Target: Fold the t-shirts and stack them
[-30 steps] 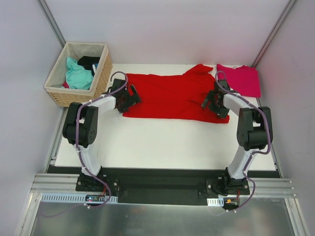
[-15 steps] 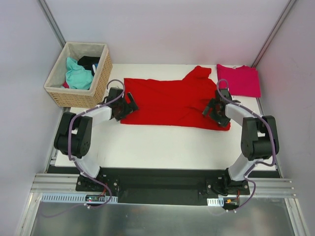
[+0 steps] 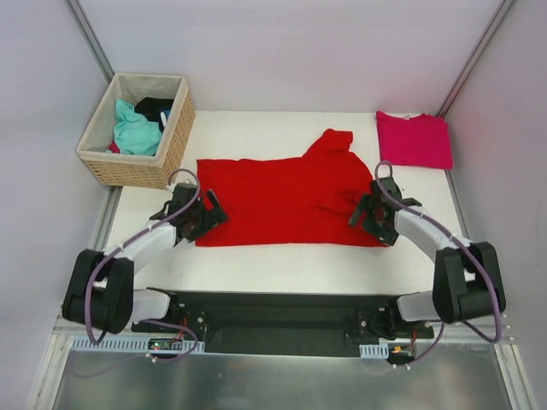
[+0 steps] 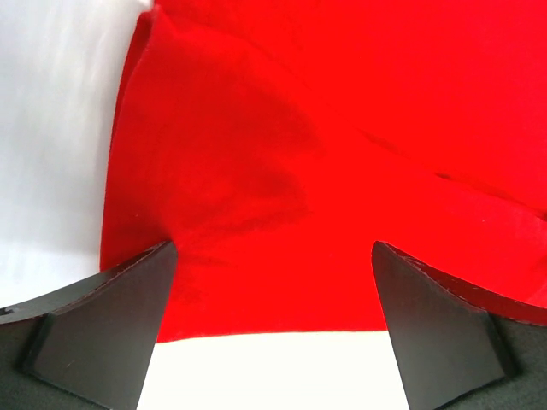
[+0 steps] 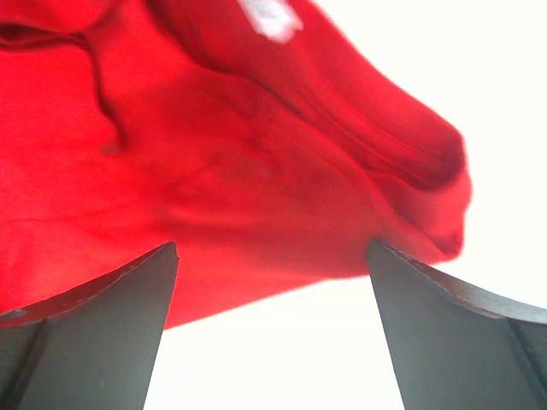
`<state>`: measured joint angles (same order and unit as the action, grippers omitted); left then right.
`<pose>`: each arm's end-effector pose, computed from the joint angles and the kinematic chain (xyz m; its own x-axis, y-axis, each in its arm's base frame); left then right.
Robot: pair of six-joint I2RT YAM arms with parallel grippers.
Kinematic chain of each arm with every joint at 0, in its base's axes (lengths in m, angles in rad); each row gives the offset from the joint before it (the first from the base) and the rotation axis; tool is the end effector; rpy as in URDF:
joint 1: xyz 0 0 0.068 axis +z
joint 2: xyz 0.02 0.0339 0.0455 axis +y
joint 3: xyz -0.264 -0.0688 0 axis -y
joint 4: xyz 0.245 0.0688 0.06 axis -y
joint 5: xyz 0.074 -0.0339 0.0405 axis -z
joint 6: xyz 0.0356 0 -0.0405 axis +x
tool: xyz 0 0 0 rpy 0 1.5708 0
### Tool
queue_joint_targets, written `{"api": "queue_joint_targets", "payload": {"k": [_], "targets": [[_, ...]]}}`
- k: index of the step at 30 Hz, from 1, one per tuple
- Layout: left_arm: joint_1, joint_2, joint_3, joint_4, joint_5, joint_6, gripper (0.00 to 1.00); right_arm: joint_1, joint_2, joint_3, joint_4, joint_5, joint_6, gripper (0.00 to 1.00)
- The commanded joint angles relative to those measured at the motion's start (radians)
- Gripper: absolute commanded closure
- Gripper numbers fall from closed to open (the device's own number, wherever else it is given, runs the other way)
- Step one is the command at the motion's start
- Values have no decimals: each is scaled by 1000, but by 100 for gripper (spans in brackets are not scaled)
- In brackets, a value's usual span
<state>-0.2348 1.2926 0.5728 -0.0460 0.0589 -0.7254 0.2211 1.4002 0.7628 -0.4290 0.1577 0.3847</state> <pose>0.2429 -0.0603 0.1750 -0.6858 -0.5169 -0.5123 -0.2426 0.8260 -0.5088 0.2554 0.0517 0.1805 -0.8452 0.1899 -0.4996 0.1884 0.9806 0.0539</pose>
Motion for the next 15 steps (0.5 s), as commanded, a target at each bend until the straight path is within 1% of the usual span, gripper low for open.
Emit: {"api": "queue_joint_targets", "payload": {"k": [1, 5, 9, 11, 14, 15], "targets": [[2, -125, -86, -136, -27, -25, 1, 11, -118, -62, -77, 37, 22, 3], [-9, -200, -117, -172, -8, -31, 1, 27, -233, -97, -123, 60, 31, 4], [-18, -223, -71, -193, 21, -14, 1, 40, -273, -56, -154, 62, 30, 4], [-23, -222, -13, -206, 30, -2, 1, 61, -270, 18, -163, 56, 22, 4], [-34, -220, 76, -227, 45, 10, 1, 119, -216, 134, -156, 69, -10, 3], [-35, -217, 97, -239, 51, 12, 1, 129, -160, 156, -145, 40, -26, 3]]}}
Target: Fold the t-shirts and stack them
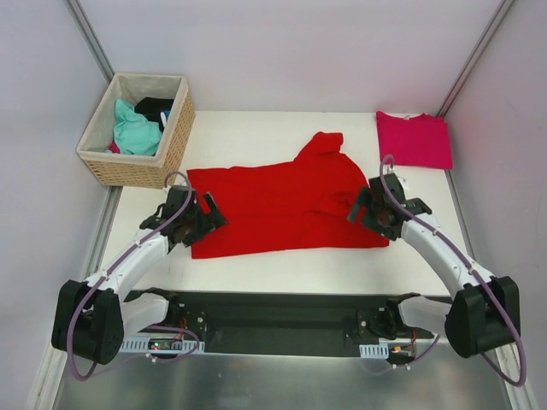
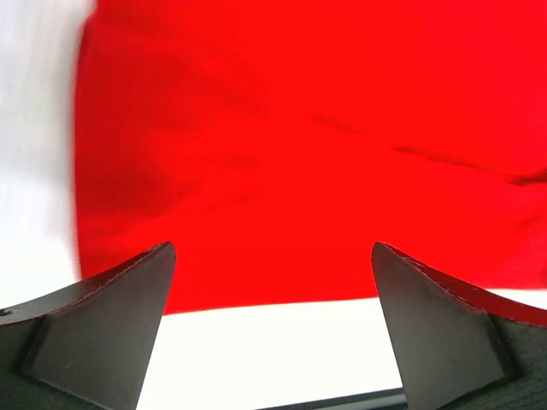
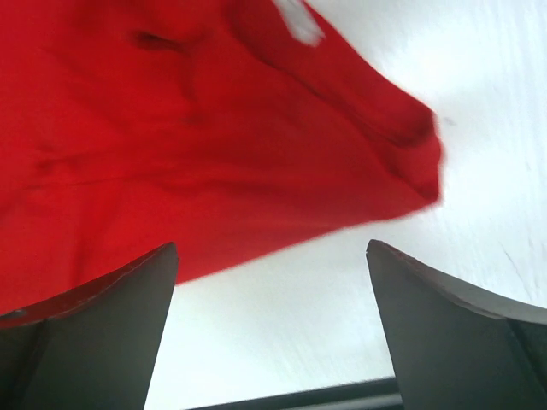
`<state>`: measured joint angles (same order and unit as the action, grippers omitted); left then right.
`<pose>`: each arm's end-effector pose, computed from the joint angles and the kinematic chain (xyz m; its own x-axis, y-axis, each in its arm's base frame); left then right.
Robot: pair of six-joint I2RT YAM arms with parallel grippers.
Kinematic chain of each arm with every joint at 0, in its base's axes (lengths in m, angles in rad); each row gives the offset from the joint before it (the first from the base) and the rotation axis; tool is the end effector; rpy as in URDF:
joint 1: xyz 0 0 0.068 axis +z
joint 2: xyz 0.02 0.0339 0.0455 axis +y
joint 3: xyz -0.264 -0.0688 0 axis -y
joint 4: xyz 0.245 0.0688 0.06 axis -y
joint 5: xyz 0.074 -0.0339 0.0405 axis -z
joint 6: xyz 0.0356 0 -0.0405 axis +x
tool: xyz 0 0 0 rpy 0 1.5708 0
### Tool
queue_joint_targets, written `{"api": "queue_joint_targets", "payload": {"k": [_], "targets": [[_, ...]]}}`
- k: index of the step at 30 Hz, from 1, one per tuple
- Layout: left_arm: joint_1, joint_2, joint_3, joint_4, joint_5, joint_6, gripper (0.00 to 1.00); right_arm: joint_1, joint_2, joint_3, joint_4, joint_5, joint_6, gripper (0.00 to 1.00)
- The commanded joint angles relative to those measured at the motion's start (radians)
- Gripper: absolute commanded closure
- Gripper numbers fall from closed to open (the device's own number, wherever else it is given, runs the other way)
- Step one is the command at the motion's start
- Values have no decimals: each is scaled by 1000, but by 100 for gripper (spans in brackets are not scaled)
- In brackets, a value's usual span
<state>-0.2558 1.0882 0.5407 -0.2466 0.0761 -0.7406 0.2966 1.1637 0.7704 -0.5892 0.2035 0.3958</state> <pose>0.2070 -0.0569 0.1929 -0.7143 -0.5086 -0.4807 -0.2413 0.8238 -0.5130 0.2174 0.0589 0.2269 -0.8031 0.1494 -0.5769 0.1416 0.9882 0.0588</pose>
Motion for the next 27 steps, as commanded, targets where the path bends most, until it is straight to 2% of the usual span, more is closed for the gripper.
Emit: {"api": "queue_joint_targets", "payload": {"k": [1, 5, 8, 14, 15, 18, 21, 27], "targets": [[-16, -11, 149, -46, 36, 30, 1, 64, 102, 170, 28, -9, -38, 3], [-17, -19, 222, -82, 27, 47, 1, 75, 224, 219, 109, -29, -43, 1], [-17, -37, 229, -102, -2, 52, 1, 78, 318, 245, 135, -41, -44, 7], [-17, -31, 225, -118, -32, 58, 1, 78, 447, 262, 186, -52, -38, 30], [-17, -24, 225, -117, -30, 56, 1, 76, 458, 267, 184, -55, -40, 39], [-17, -7, 232, -118, -39, 63, 1, 78, 478, 280, 193, -62, -35, 55], [-17, 10, 242, -118, -44, 66, 1, 78, 485, 299, 187, -55, -41, 62], [-17, 29, 243, -117, -35, 61, 1, 78, 498, 325, 180, -44, -49, 64]]}}
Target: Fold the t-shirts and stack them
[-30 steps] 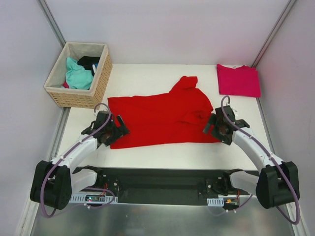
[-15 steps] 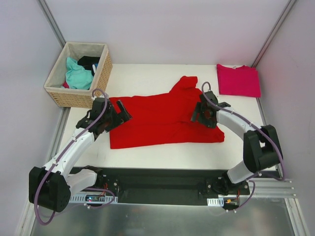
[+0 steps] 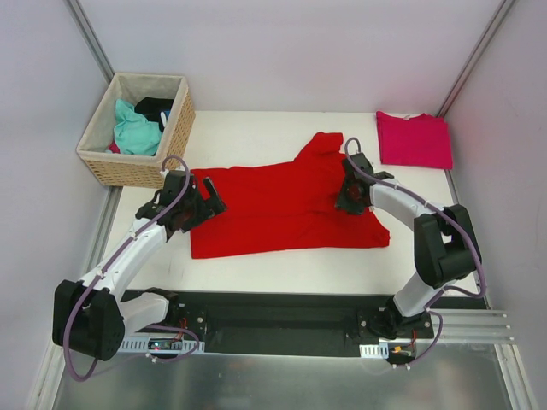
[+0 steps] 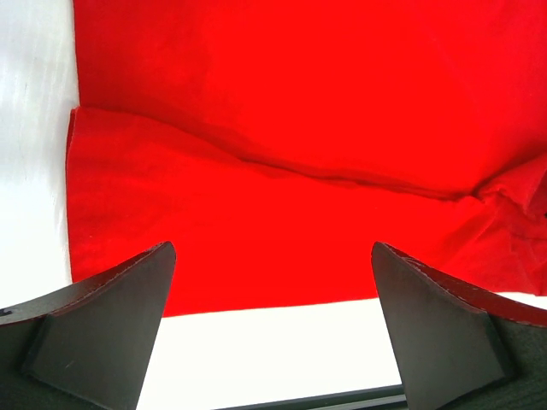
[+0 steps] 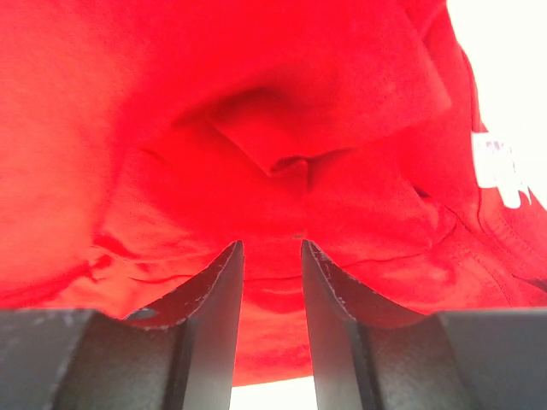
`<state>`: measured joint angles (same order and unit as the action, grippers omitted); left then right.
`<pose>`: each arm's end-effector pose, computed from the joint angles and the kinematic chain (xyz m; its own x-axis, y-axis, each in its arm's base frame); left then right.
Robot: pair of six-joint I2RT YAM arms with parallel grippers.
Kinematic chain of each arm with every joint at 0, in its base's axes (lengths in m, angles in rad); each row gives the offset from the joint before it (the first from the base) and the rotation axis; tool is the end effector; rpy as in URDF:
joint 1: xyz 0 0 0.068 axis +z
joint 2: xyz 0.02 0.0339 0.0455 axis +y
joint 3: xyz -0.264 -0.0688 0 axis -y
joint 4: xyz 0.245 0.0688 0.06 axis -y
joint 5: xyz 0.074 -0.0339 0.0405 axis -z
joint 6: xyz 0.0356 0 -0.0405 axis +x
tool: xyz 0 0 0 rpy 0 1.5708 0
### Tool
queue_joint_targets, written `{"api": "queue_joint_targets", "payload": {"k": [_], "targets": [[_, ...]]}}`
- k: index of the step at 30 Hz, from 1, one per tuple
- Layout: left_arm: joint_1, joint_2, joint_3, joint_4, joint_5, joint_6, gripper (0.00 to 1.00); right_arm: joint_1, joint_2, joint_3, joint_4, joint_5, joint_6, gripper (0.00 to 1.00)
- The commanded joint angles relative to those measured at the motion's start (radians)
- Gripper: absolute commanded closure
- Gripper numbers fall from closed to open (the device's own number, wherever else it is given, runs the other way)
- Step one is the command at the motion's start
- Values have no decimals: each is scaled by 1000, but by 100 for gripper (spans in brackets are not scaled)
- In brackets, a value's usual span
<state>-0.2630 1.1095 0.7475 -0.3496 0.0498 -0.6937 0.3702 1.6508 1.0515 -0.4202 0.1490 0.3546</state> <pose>0.2273 -0.0630 0.2477 -0.6742 -0.4798 -0.5615 -0.1756 0.8425 -0.5092 0.3137 0.1161 0.1950 -0.8438 0.0408 -0.5351 0.0082 0.9980 0.0633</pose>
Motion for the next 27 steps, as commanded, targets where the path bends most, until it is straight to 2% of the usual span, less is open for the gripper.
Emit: {"api": "queue_joint_targets", "payload": {"k": [1, 27], "targets": [[-10, 9, 35, -15, -10, 13, 1, 4, 18, 47, 11, 11, -6, 64], [-10, 27, 29, -14, -30, 17, 1, -10, 52, 28, 29, 40, 0, 62]]}}
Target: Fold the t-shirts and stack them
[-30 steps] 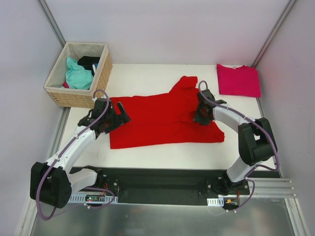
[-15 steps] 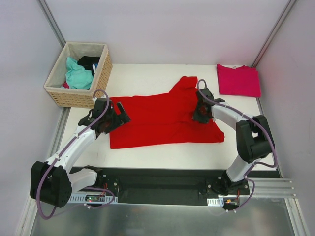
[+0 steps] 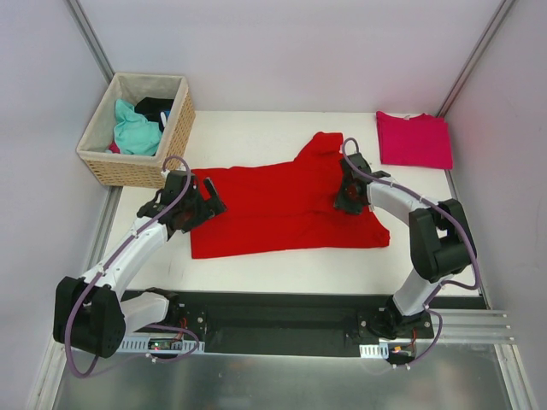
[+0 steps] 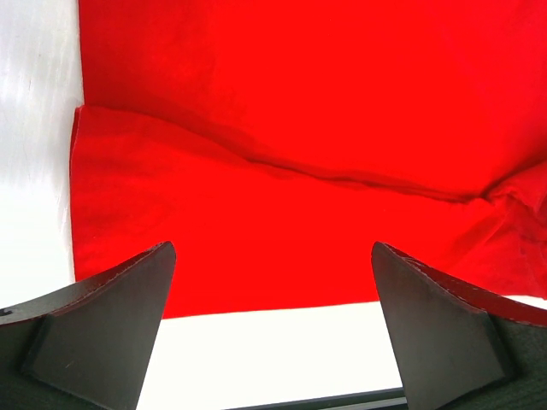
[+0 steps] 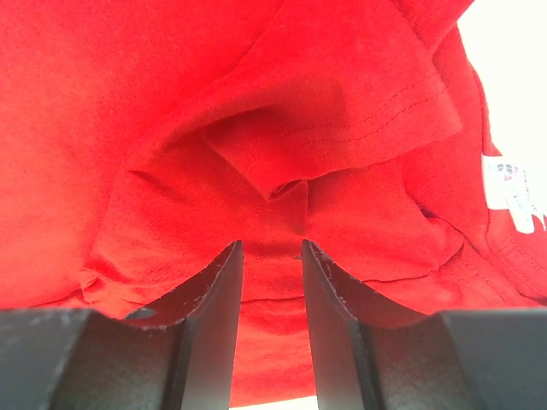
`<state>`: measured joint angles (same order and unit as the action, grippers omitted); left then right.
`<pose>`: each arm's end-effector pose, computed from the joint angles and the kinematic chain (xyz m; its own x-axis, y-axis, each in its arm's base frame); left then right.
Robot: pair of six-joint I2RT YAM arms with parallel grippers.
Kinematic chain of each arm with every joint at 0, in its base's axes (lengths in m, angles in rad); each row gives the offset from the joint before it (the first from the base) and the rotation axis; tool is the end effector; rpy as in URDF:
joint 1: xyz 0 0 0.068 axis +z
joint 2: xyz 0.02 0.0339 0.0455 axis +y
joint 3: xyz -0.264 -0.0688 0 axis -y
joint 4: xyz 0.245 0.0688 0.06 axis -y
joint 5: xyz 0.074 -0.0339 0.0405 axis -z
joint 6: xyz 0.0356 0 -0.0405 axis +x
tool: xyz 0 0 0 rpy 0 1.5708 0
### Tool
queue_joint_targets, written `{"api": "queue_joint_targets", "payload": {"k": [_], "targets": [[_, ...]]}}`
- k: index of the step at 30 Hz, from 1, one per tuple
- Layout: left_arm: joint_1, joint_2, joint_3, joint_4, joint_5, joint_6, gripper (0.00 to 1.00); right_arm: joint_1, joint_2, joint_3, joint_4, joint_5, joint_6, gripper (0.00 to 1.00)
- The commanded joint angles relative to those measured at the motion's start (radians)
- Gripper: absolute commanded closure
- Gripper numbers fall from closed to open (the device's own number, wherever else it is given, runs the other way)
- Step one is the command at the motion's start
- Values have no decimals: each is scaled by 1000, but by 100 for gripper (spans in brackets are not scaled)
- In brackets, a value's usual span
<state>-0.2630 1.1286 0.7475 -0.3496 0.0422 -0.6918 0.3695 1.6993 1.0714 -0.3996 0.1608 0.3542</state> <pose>0.2298 -0.0634 0.2436 -0.6813 -0.4766 -0.5555 -0.1877 0.8474 -0.4967 0.3226 0.1188 0.1865 -0.8456 0.0397 -0.5324 0.0149 0.9986 0.0508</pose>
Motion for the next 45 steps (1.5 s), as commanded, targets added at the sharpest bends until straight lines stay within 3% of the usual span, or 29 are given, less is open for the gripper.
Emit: {"api": "queue_joint_targets", "payload": {"k": [1, 17, 25, 30, 39, 45], "targets": [[-10, 11, 29, -15, -21, 14, 1, -10, 6, 7, 10, 28, 2, 62], [-10, 19, 32, -14, -34, 12, 1, -15, 57, 10, 24, 13, 14, 65], [-10, 30, 30, -9, -27, 11, 1, -14, 53, 24, 9, 13, 15, 93], [-10, 33, 32, -8, -25, 11, 1, -11, 13, 50, -22, 11, 14, 99], [-10, 31, 33, -3, -19, 12, 1, 37, -21, 191, -126, 48, -6, 99], [-10, 23, 27, -2, -19, 11, 1, 63, 42, 288, -156, 48, -8, 98]]}}
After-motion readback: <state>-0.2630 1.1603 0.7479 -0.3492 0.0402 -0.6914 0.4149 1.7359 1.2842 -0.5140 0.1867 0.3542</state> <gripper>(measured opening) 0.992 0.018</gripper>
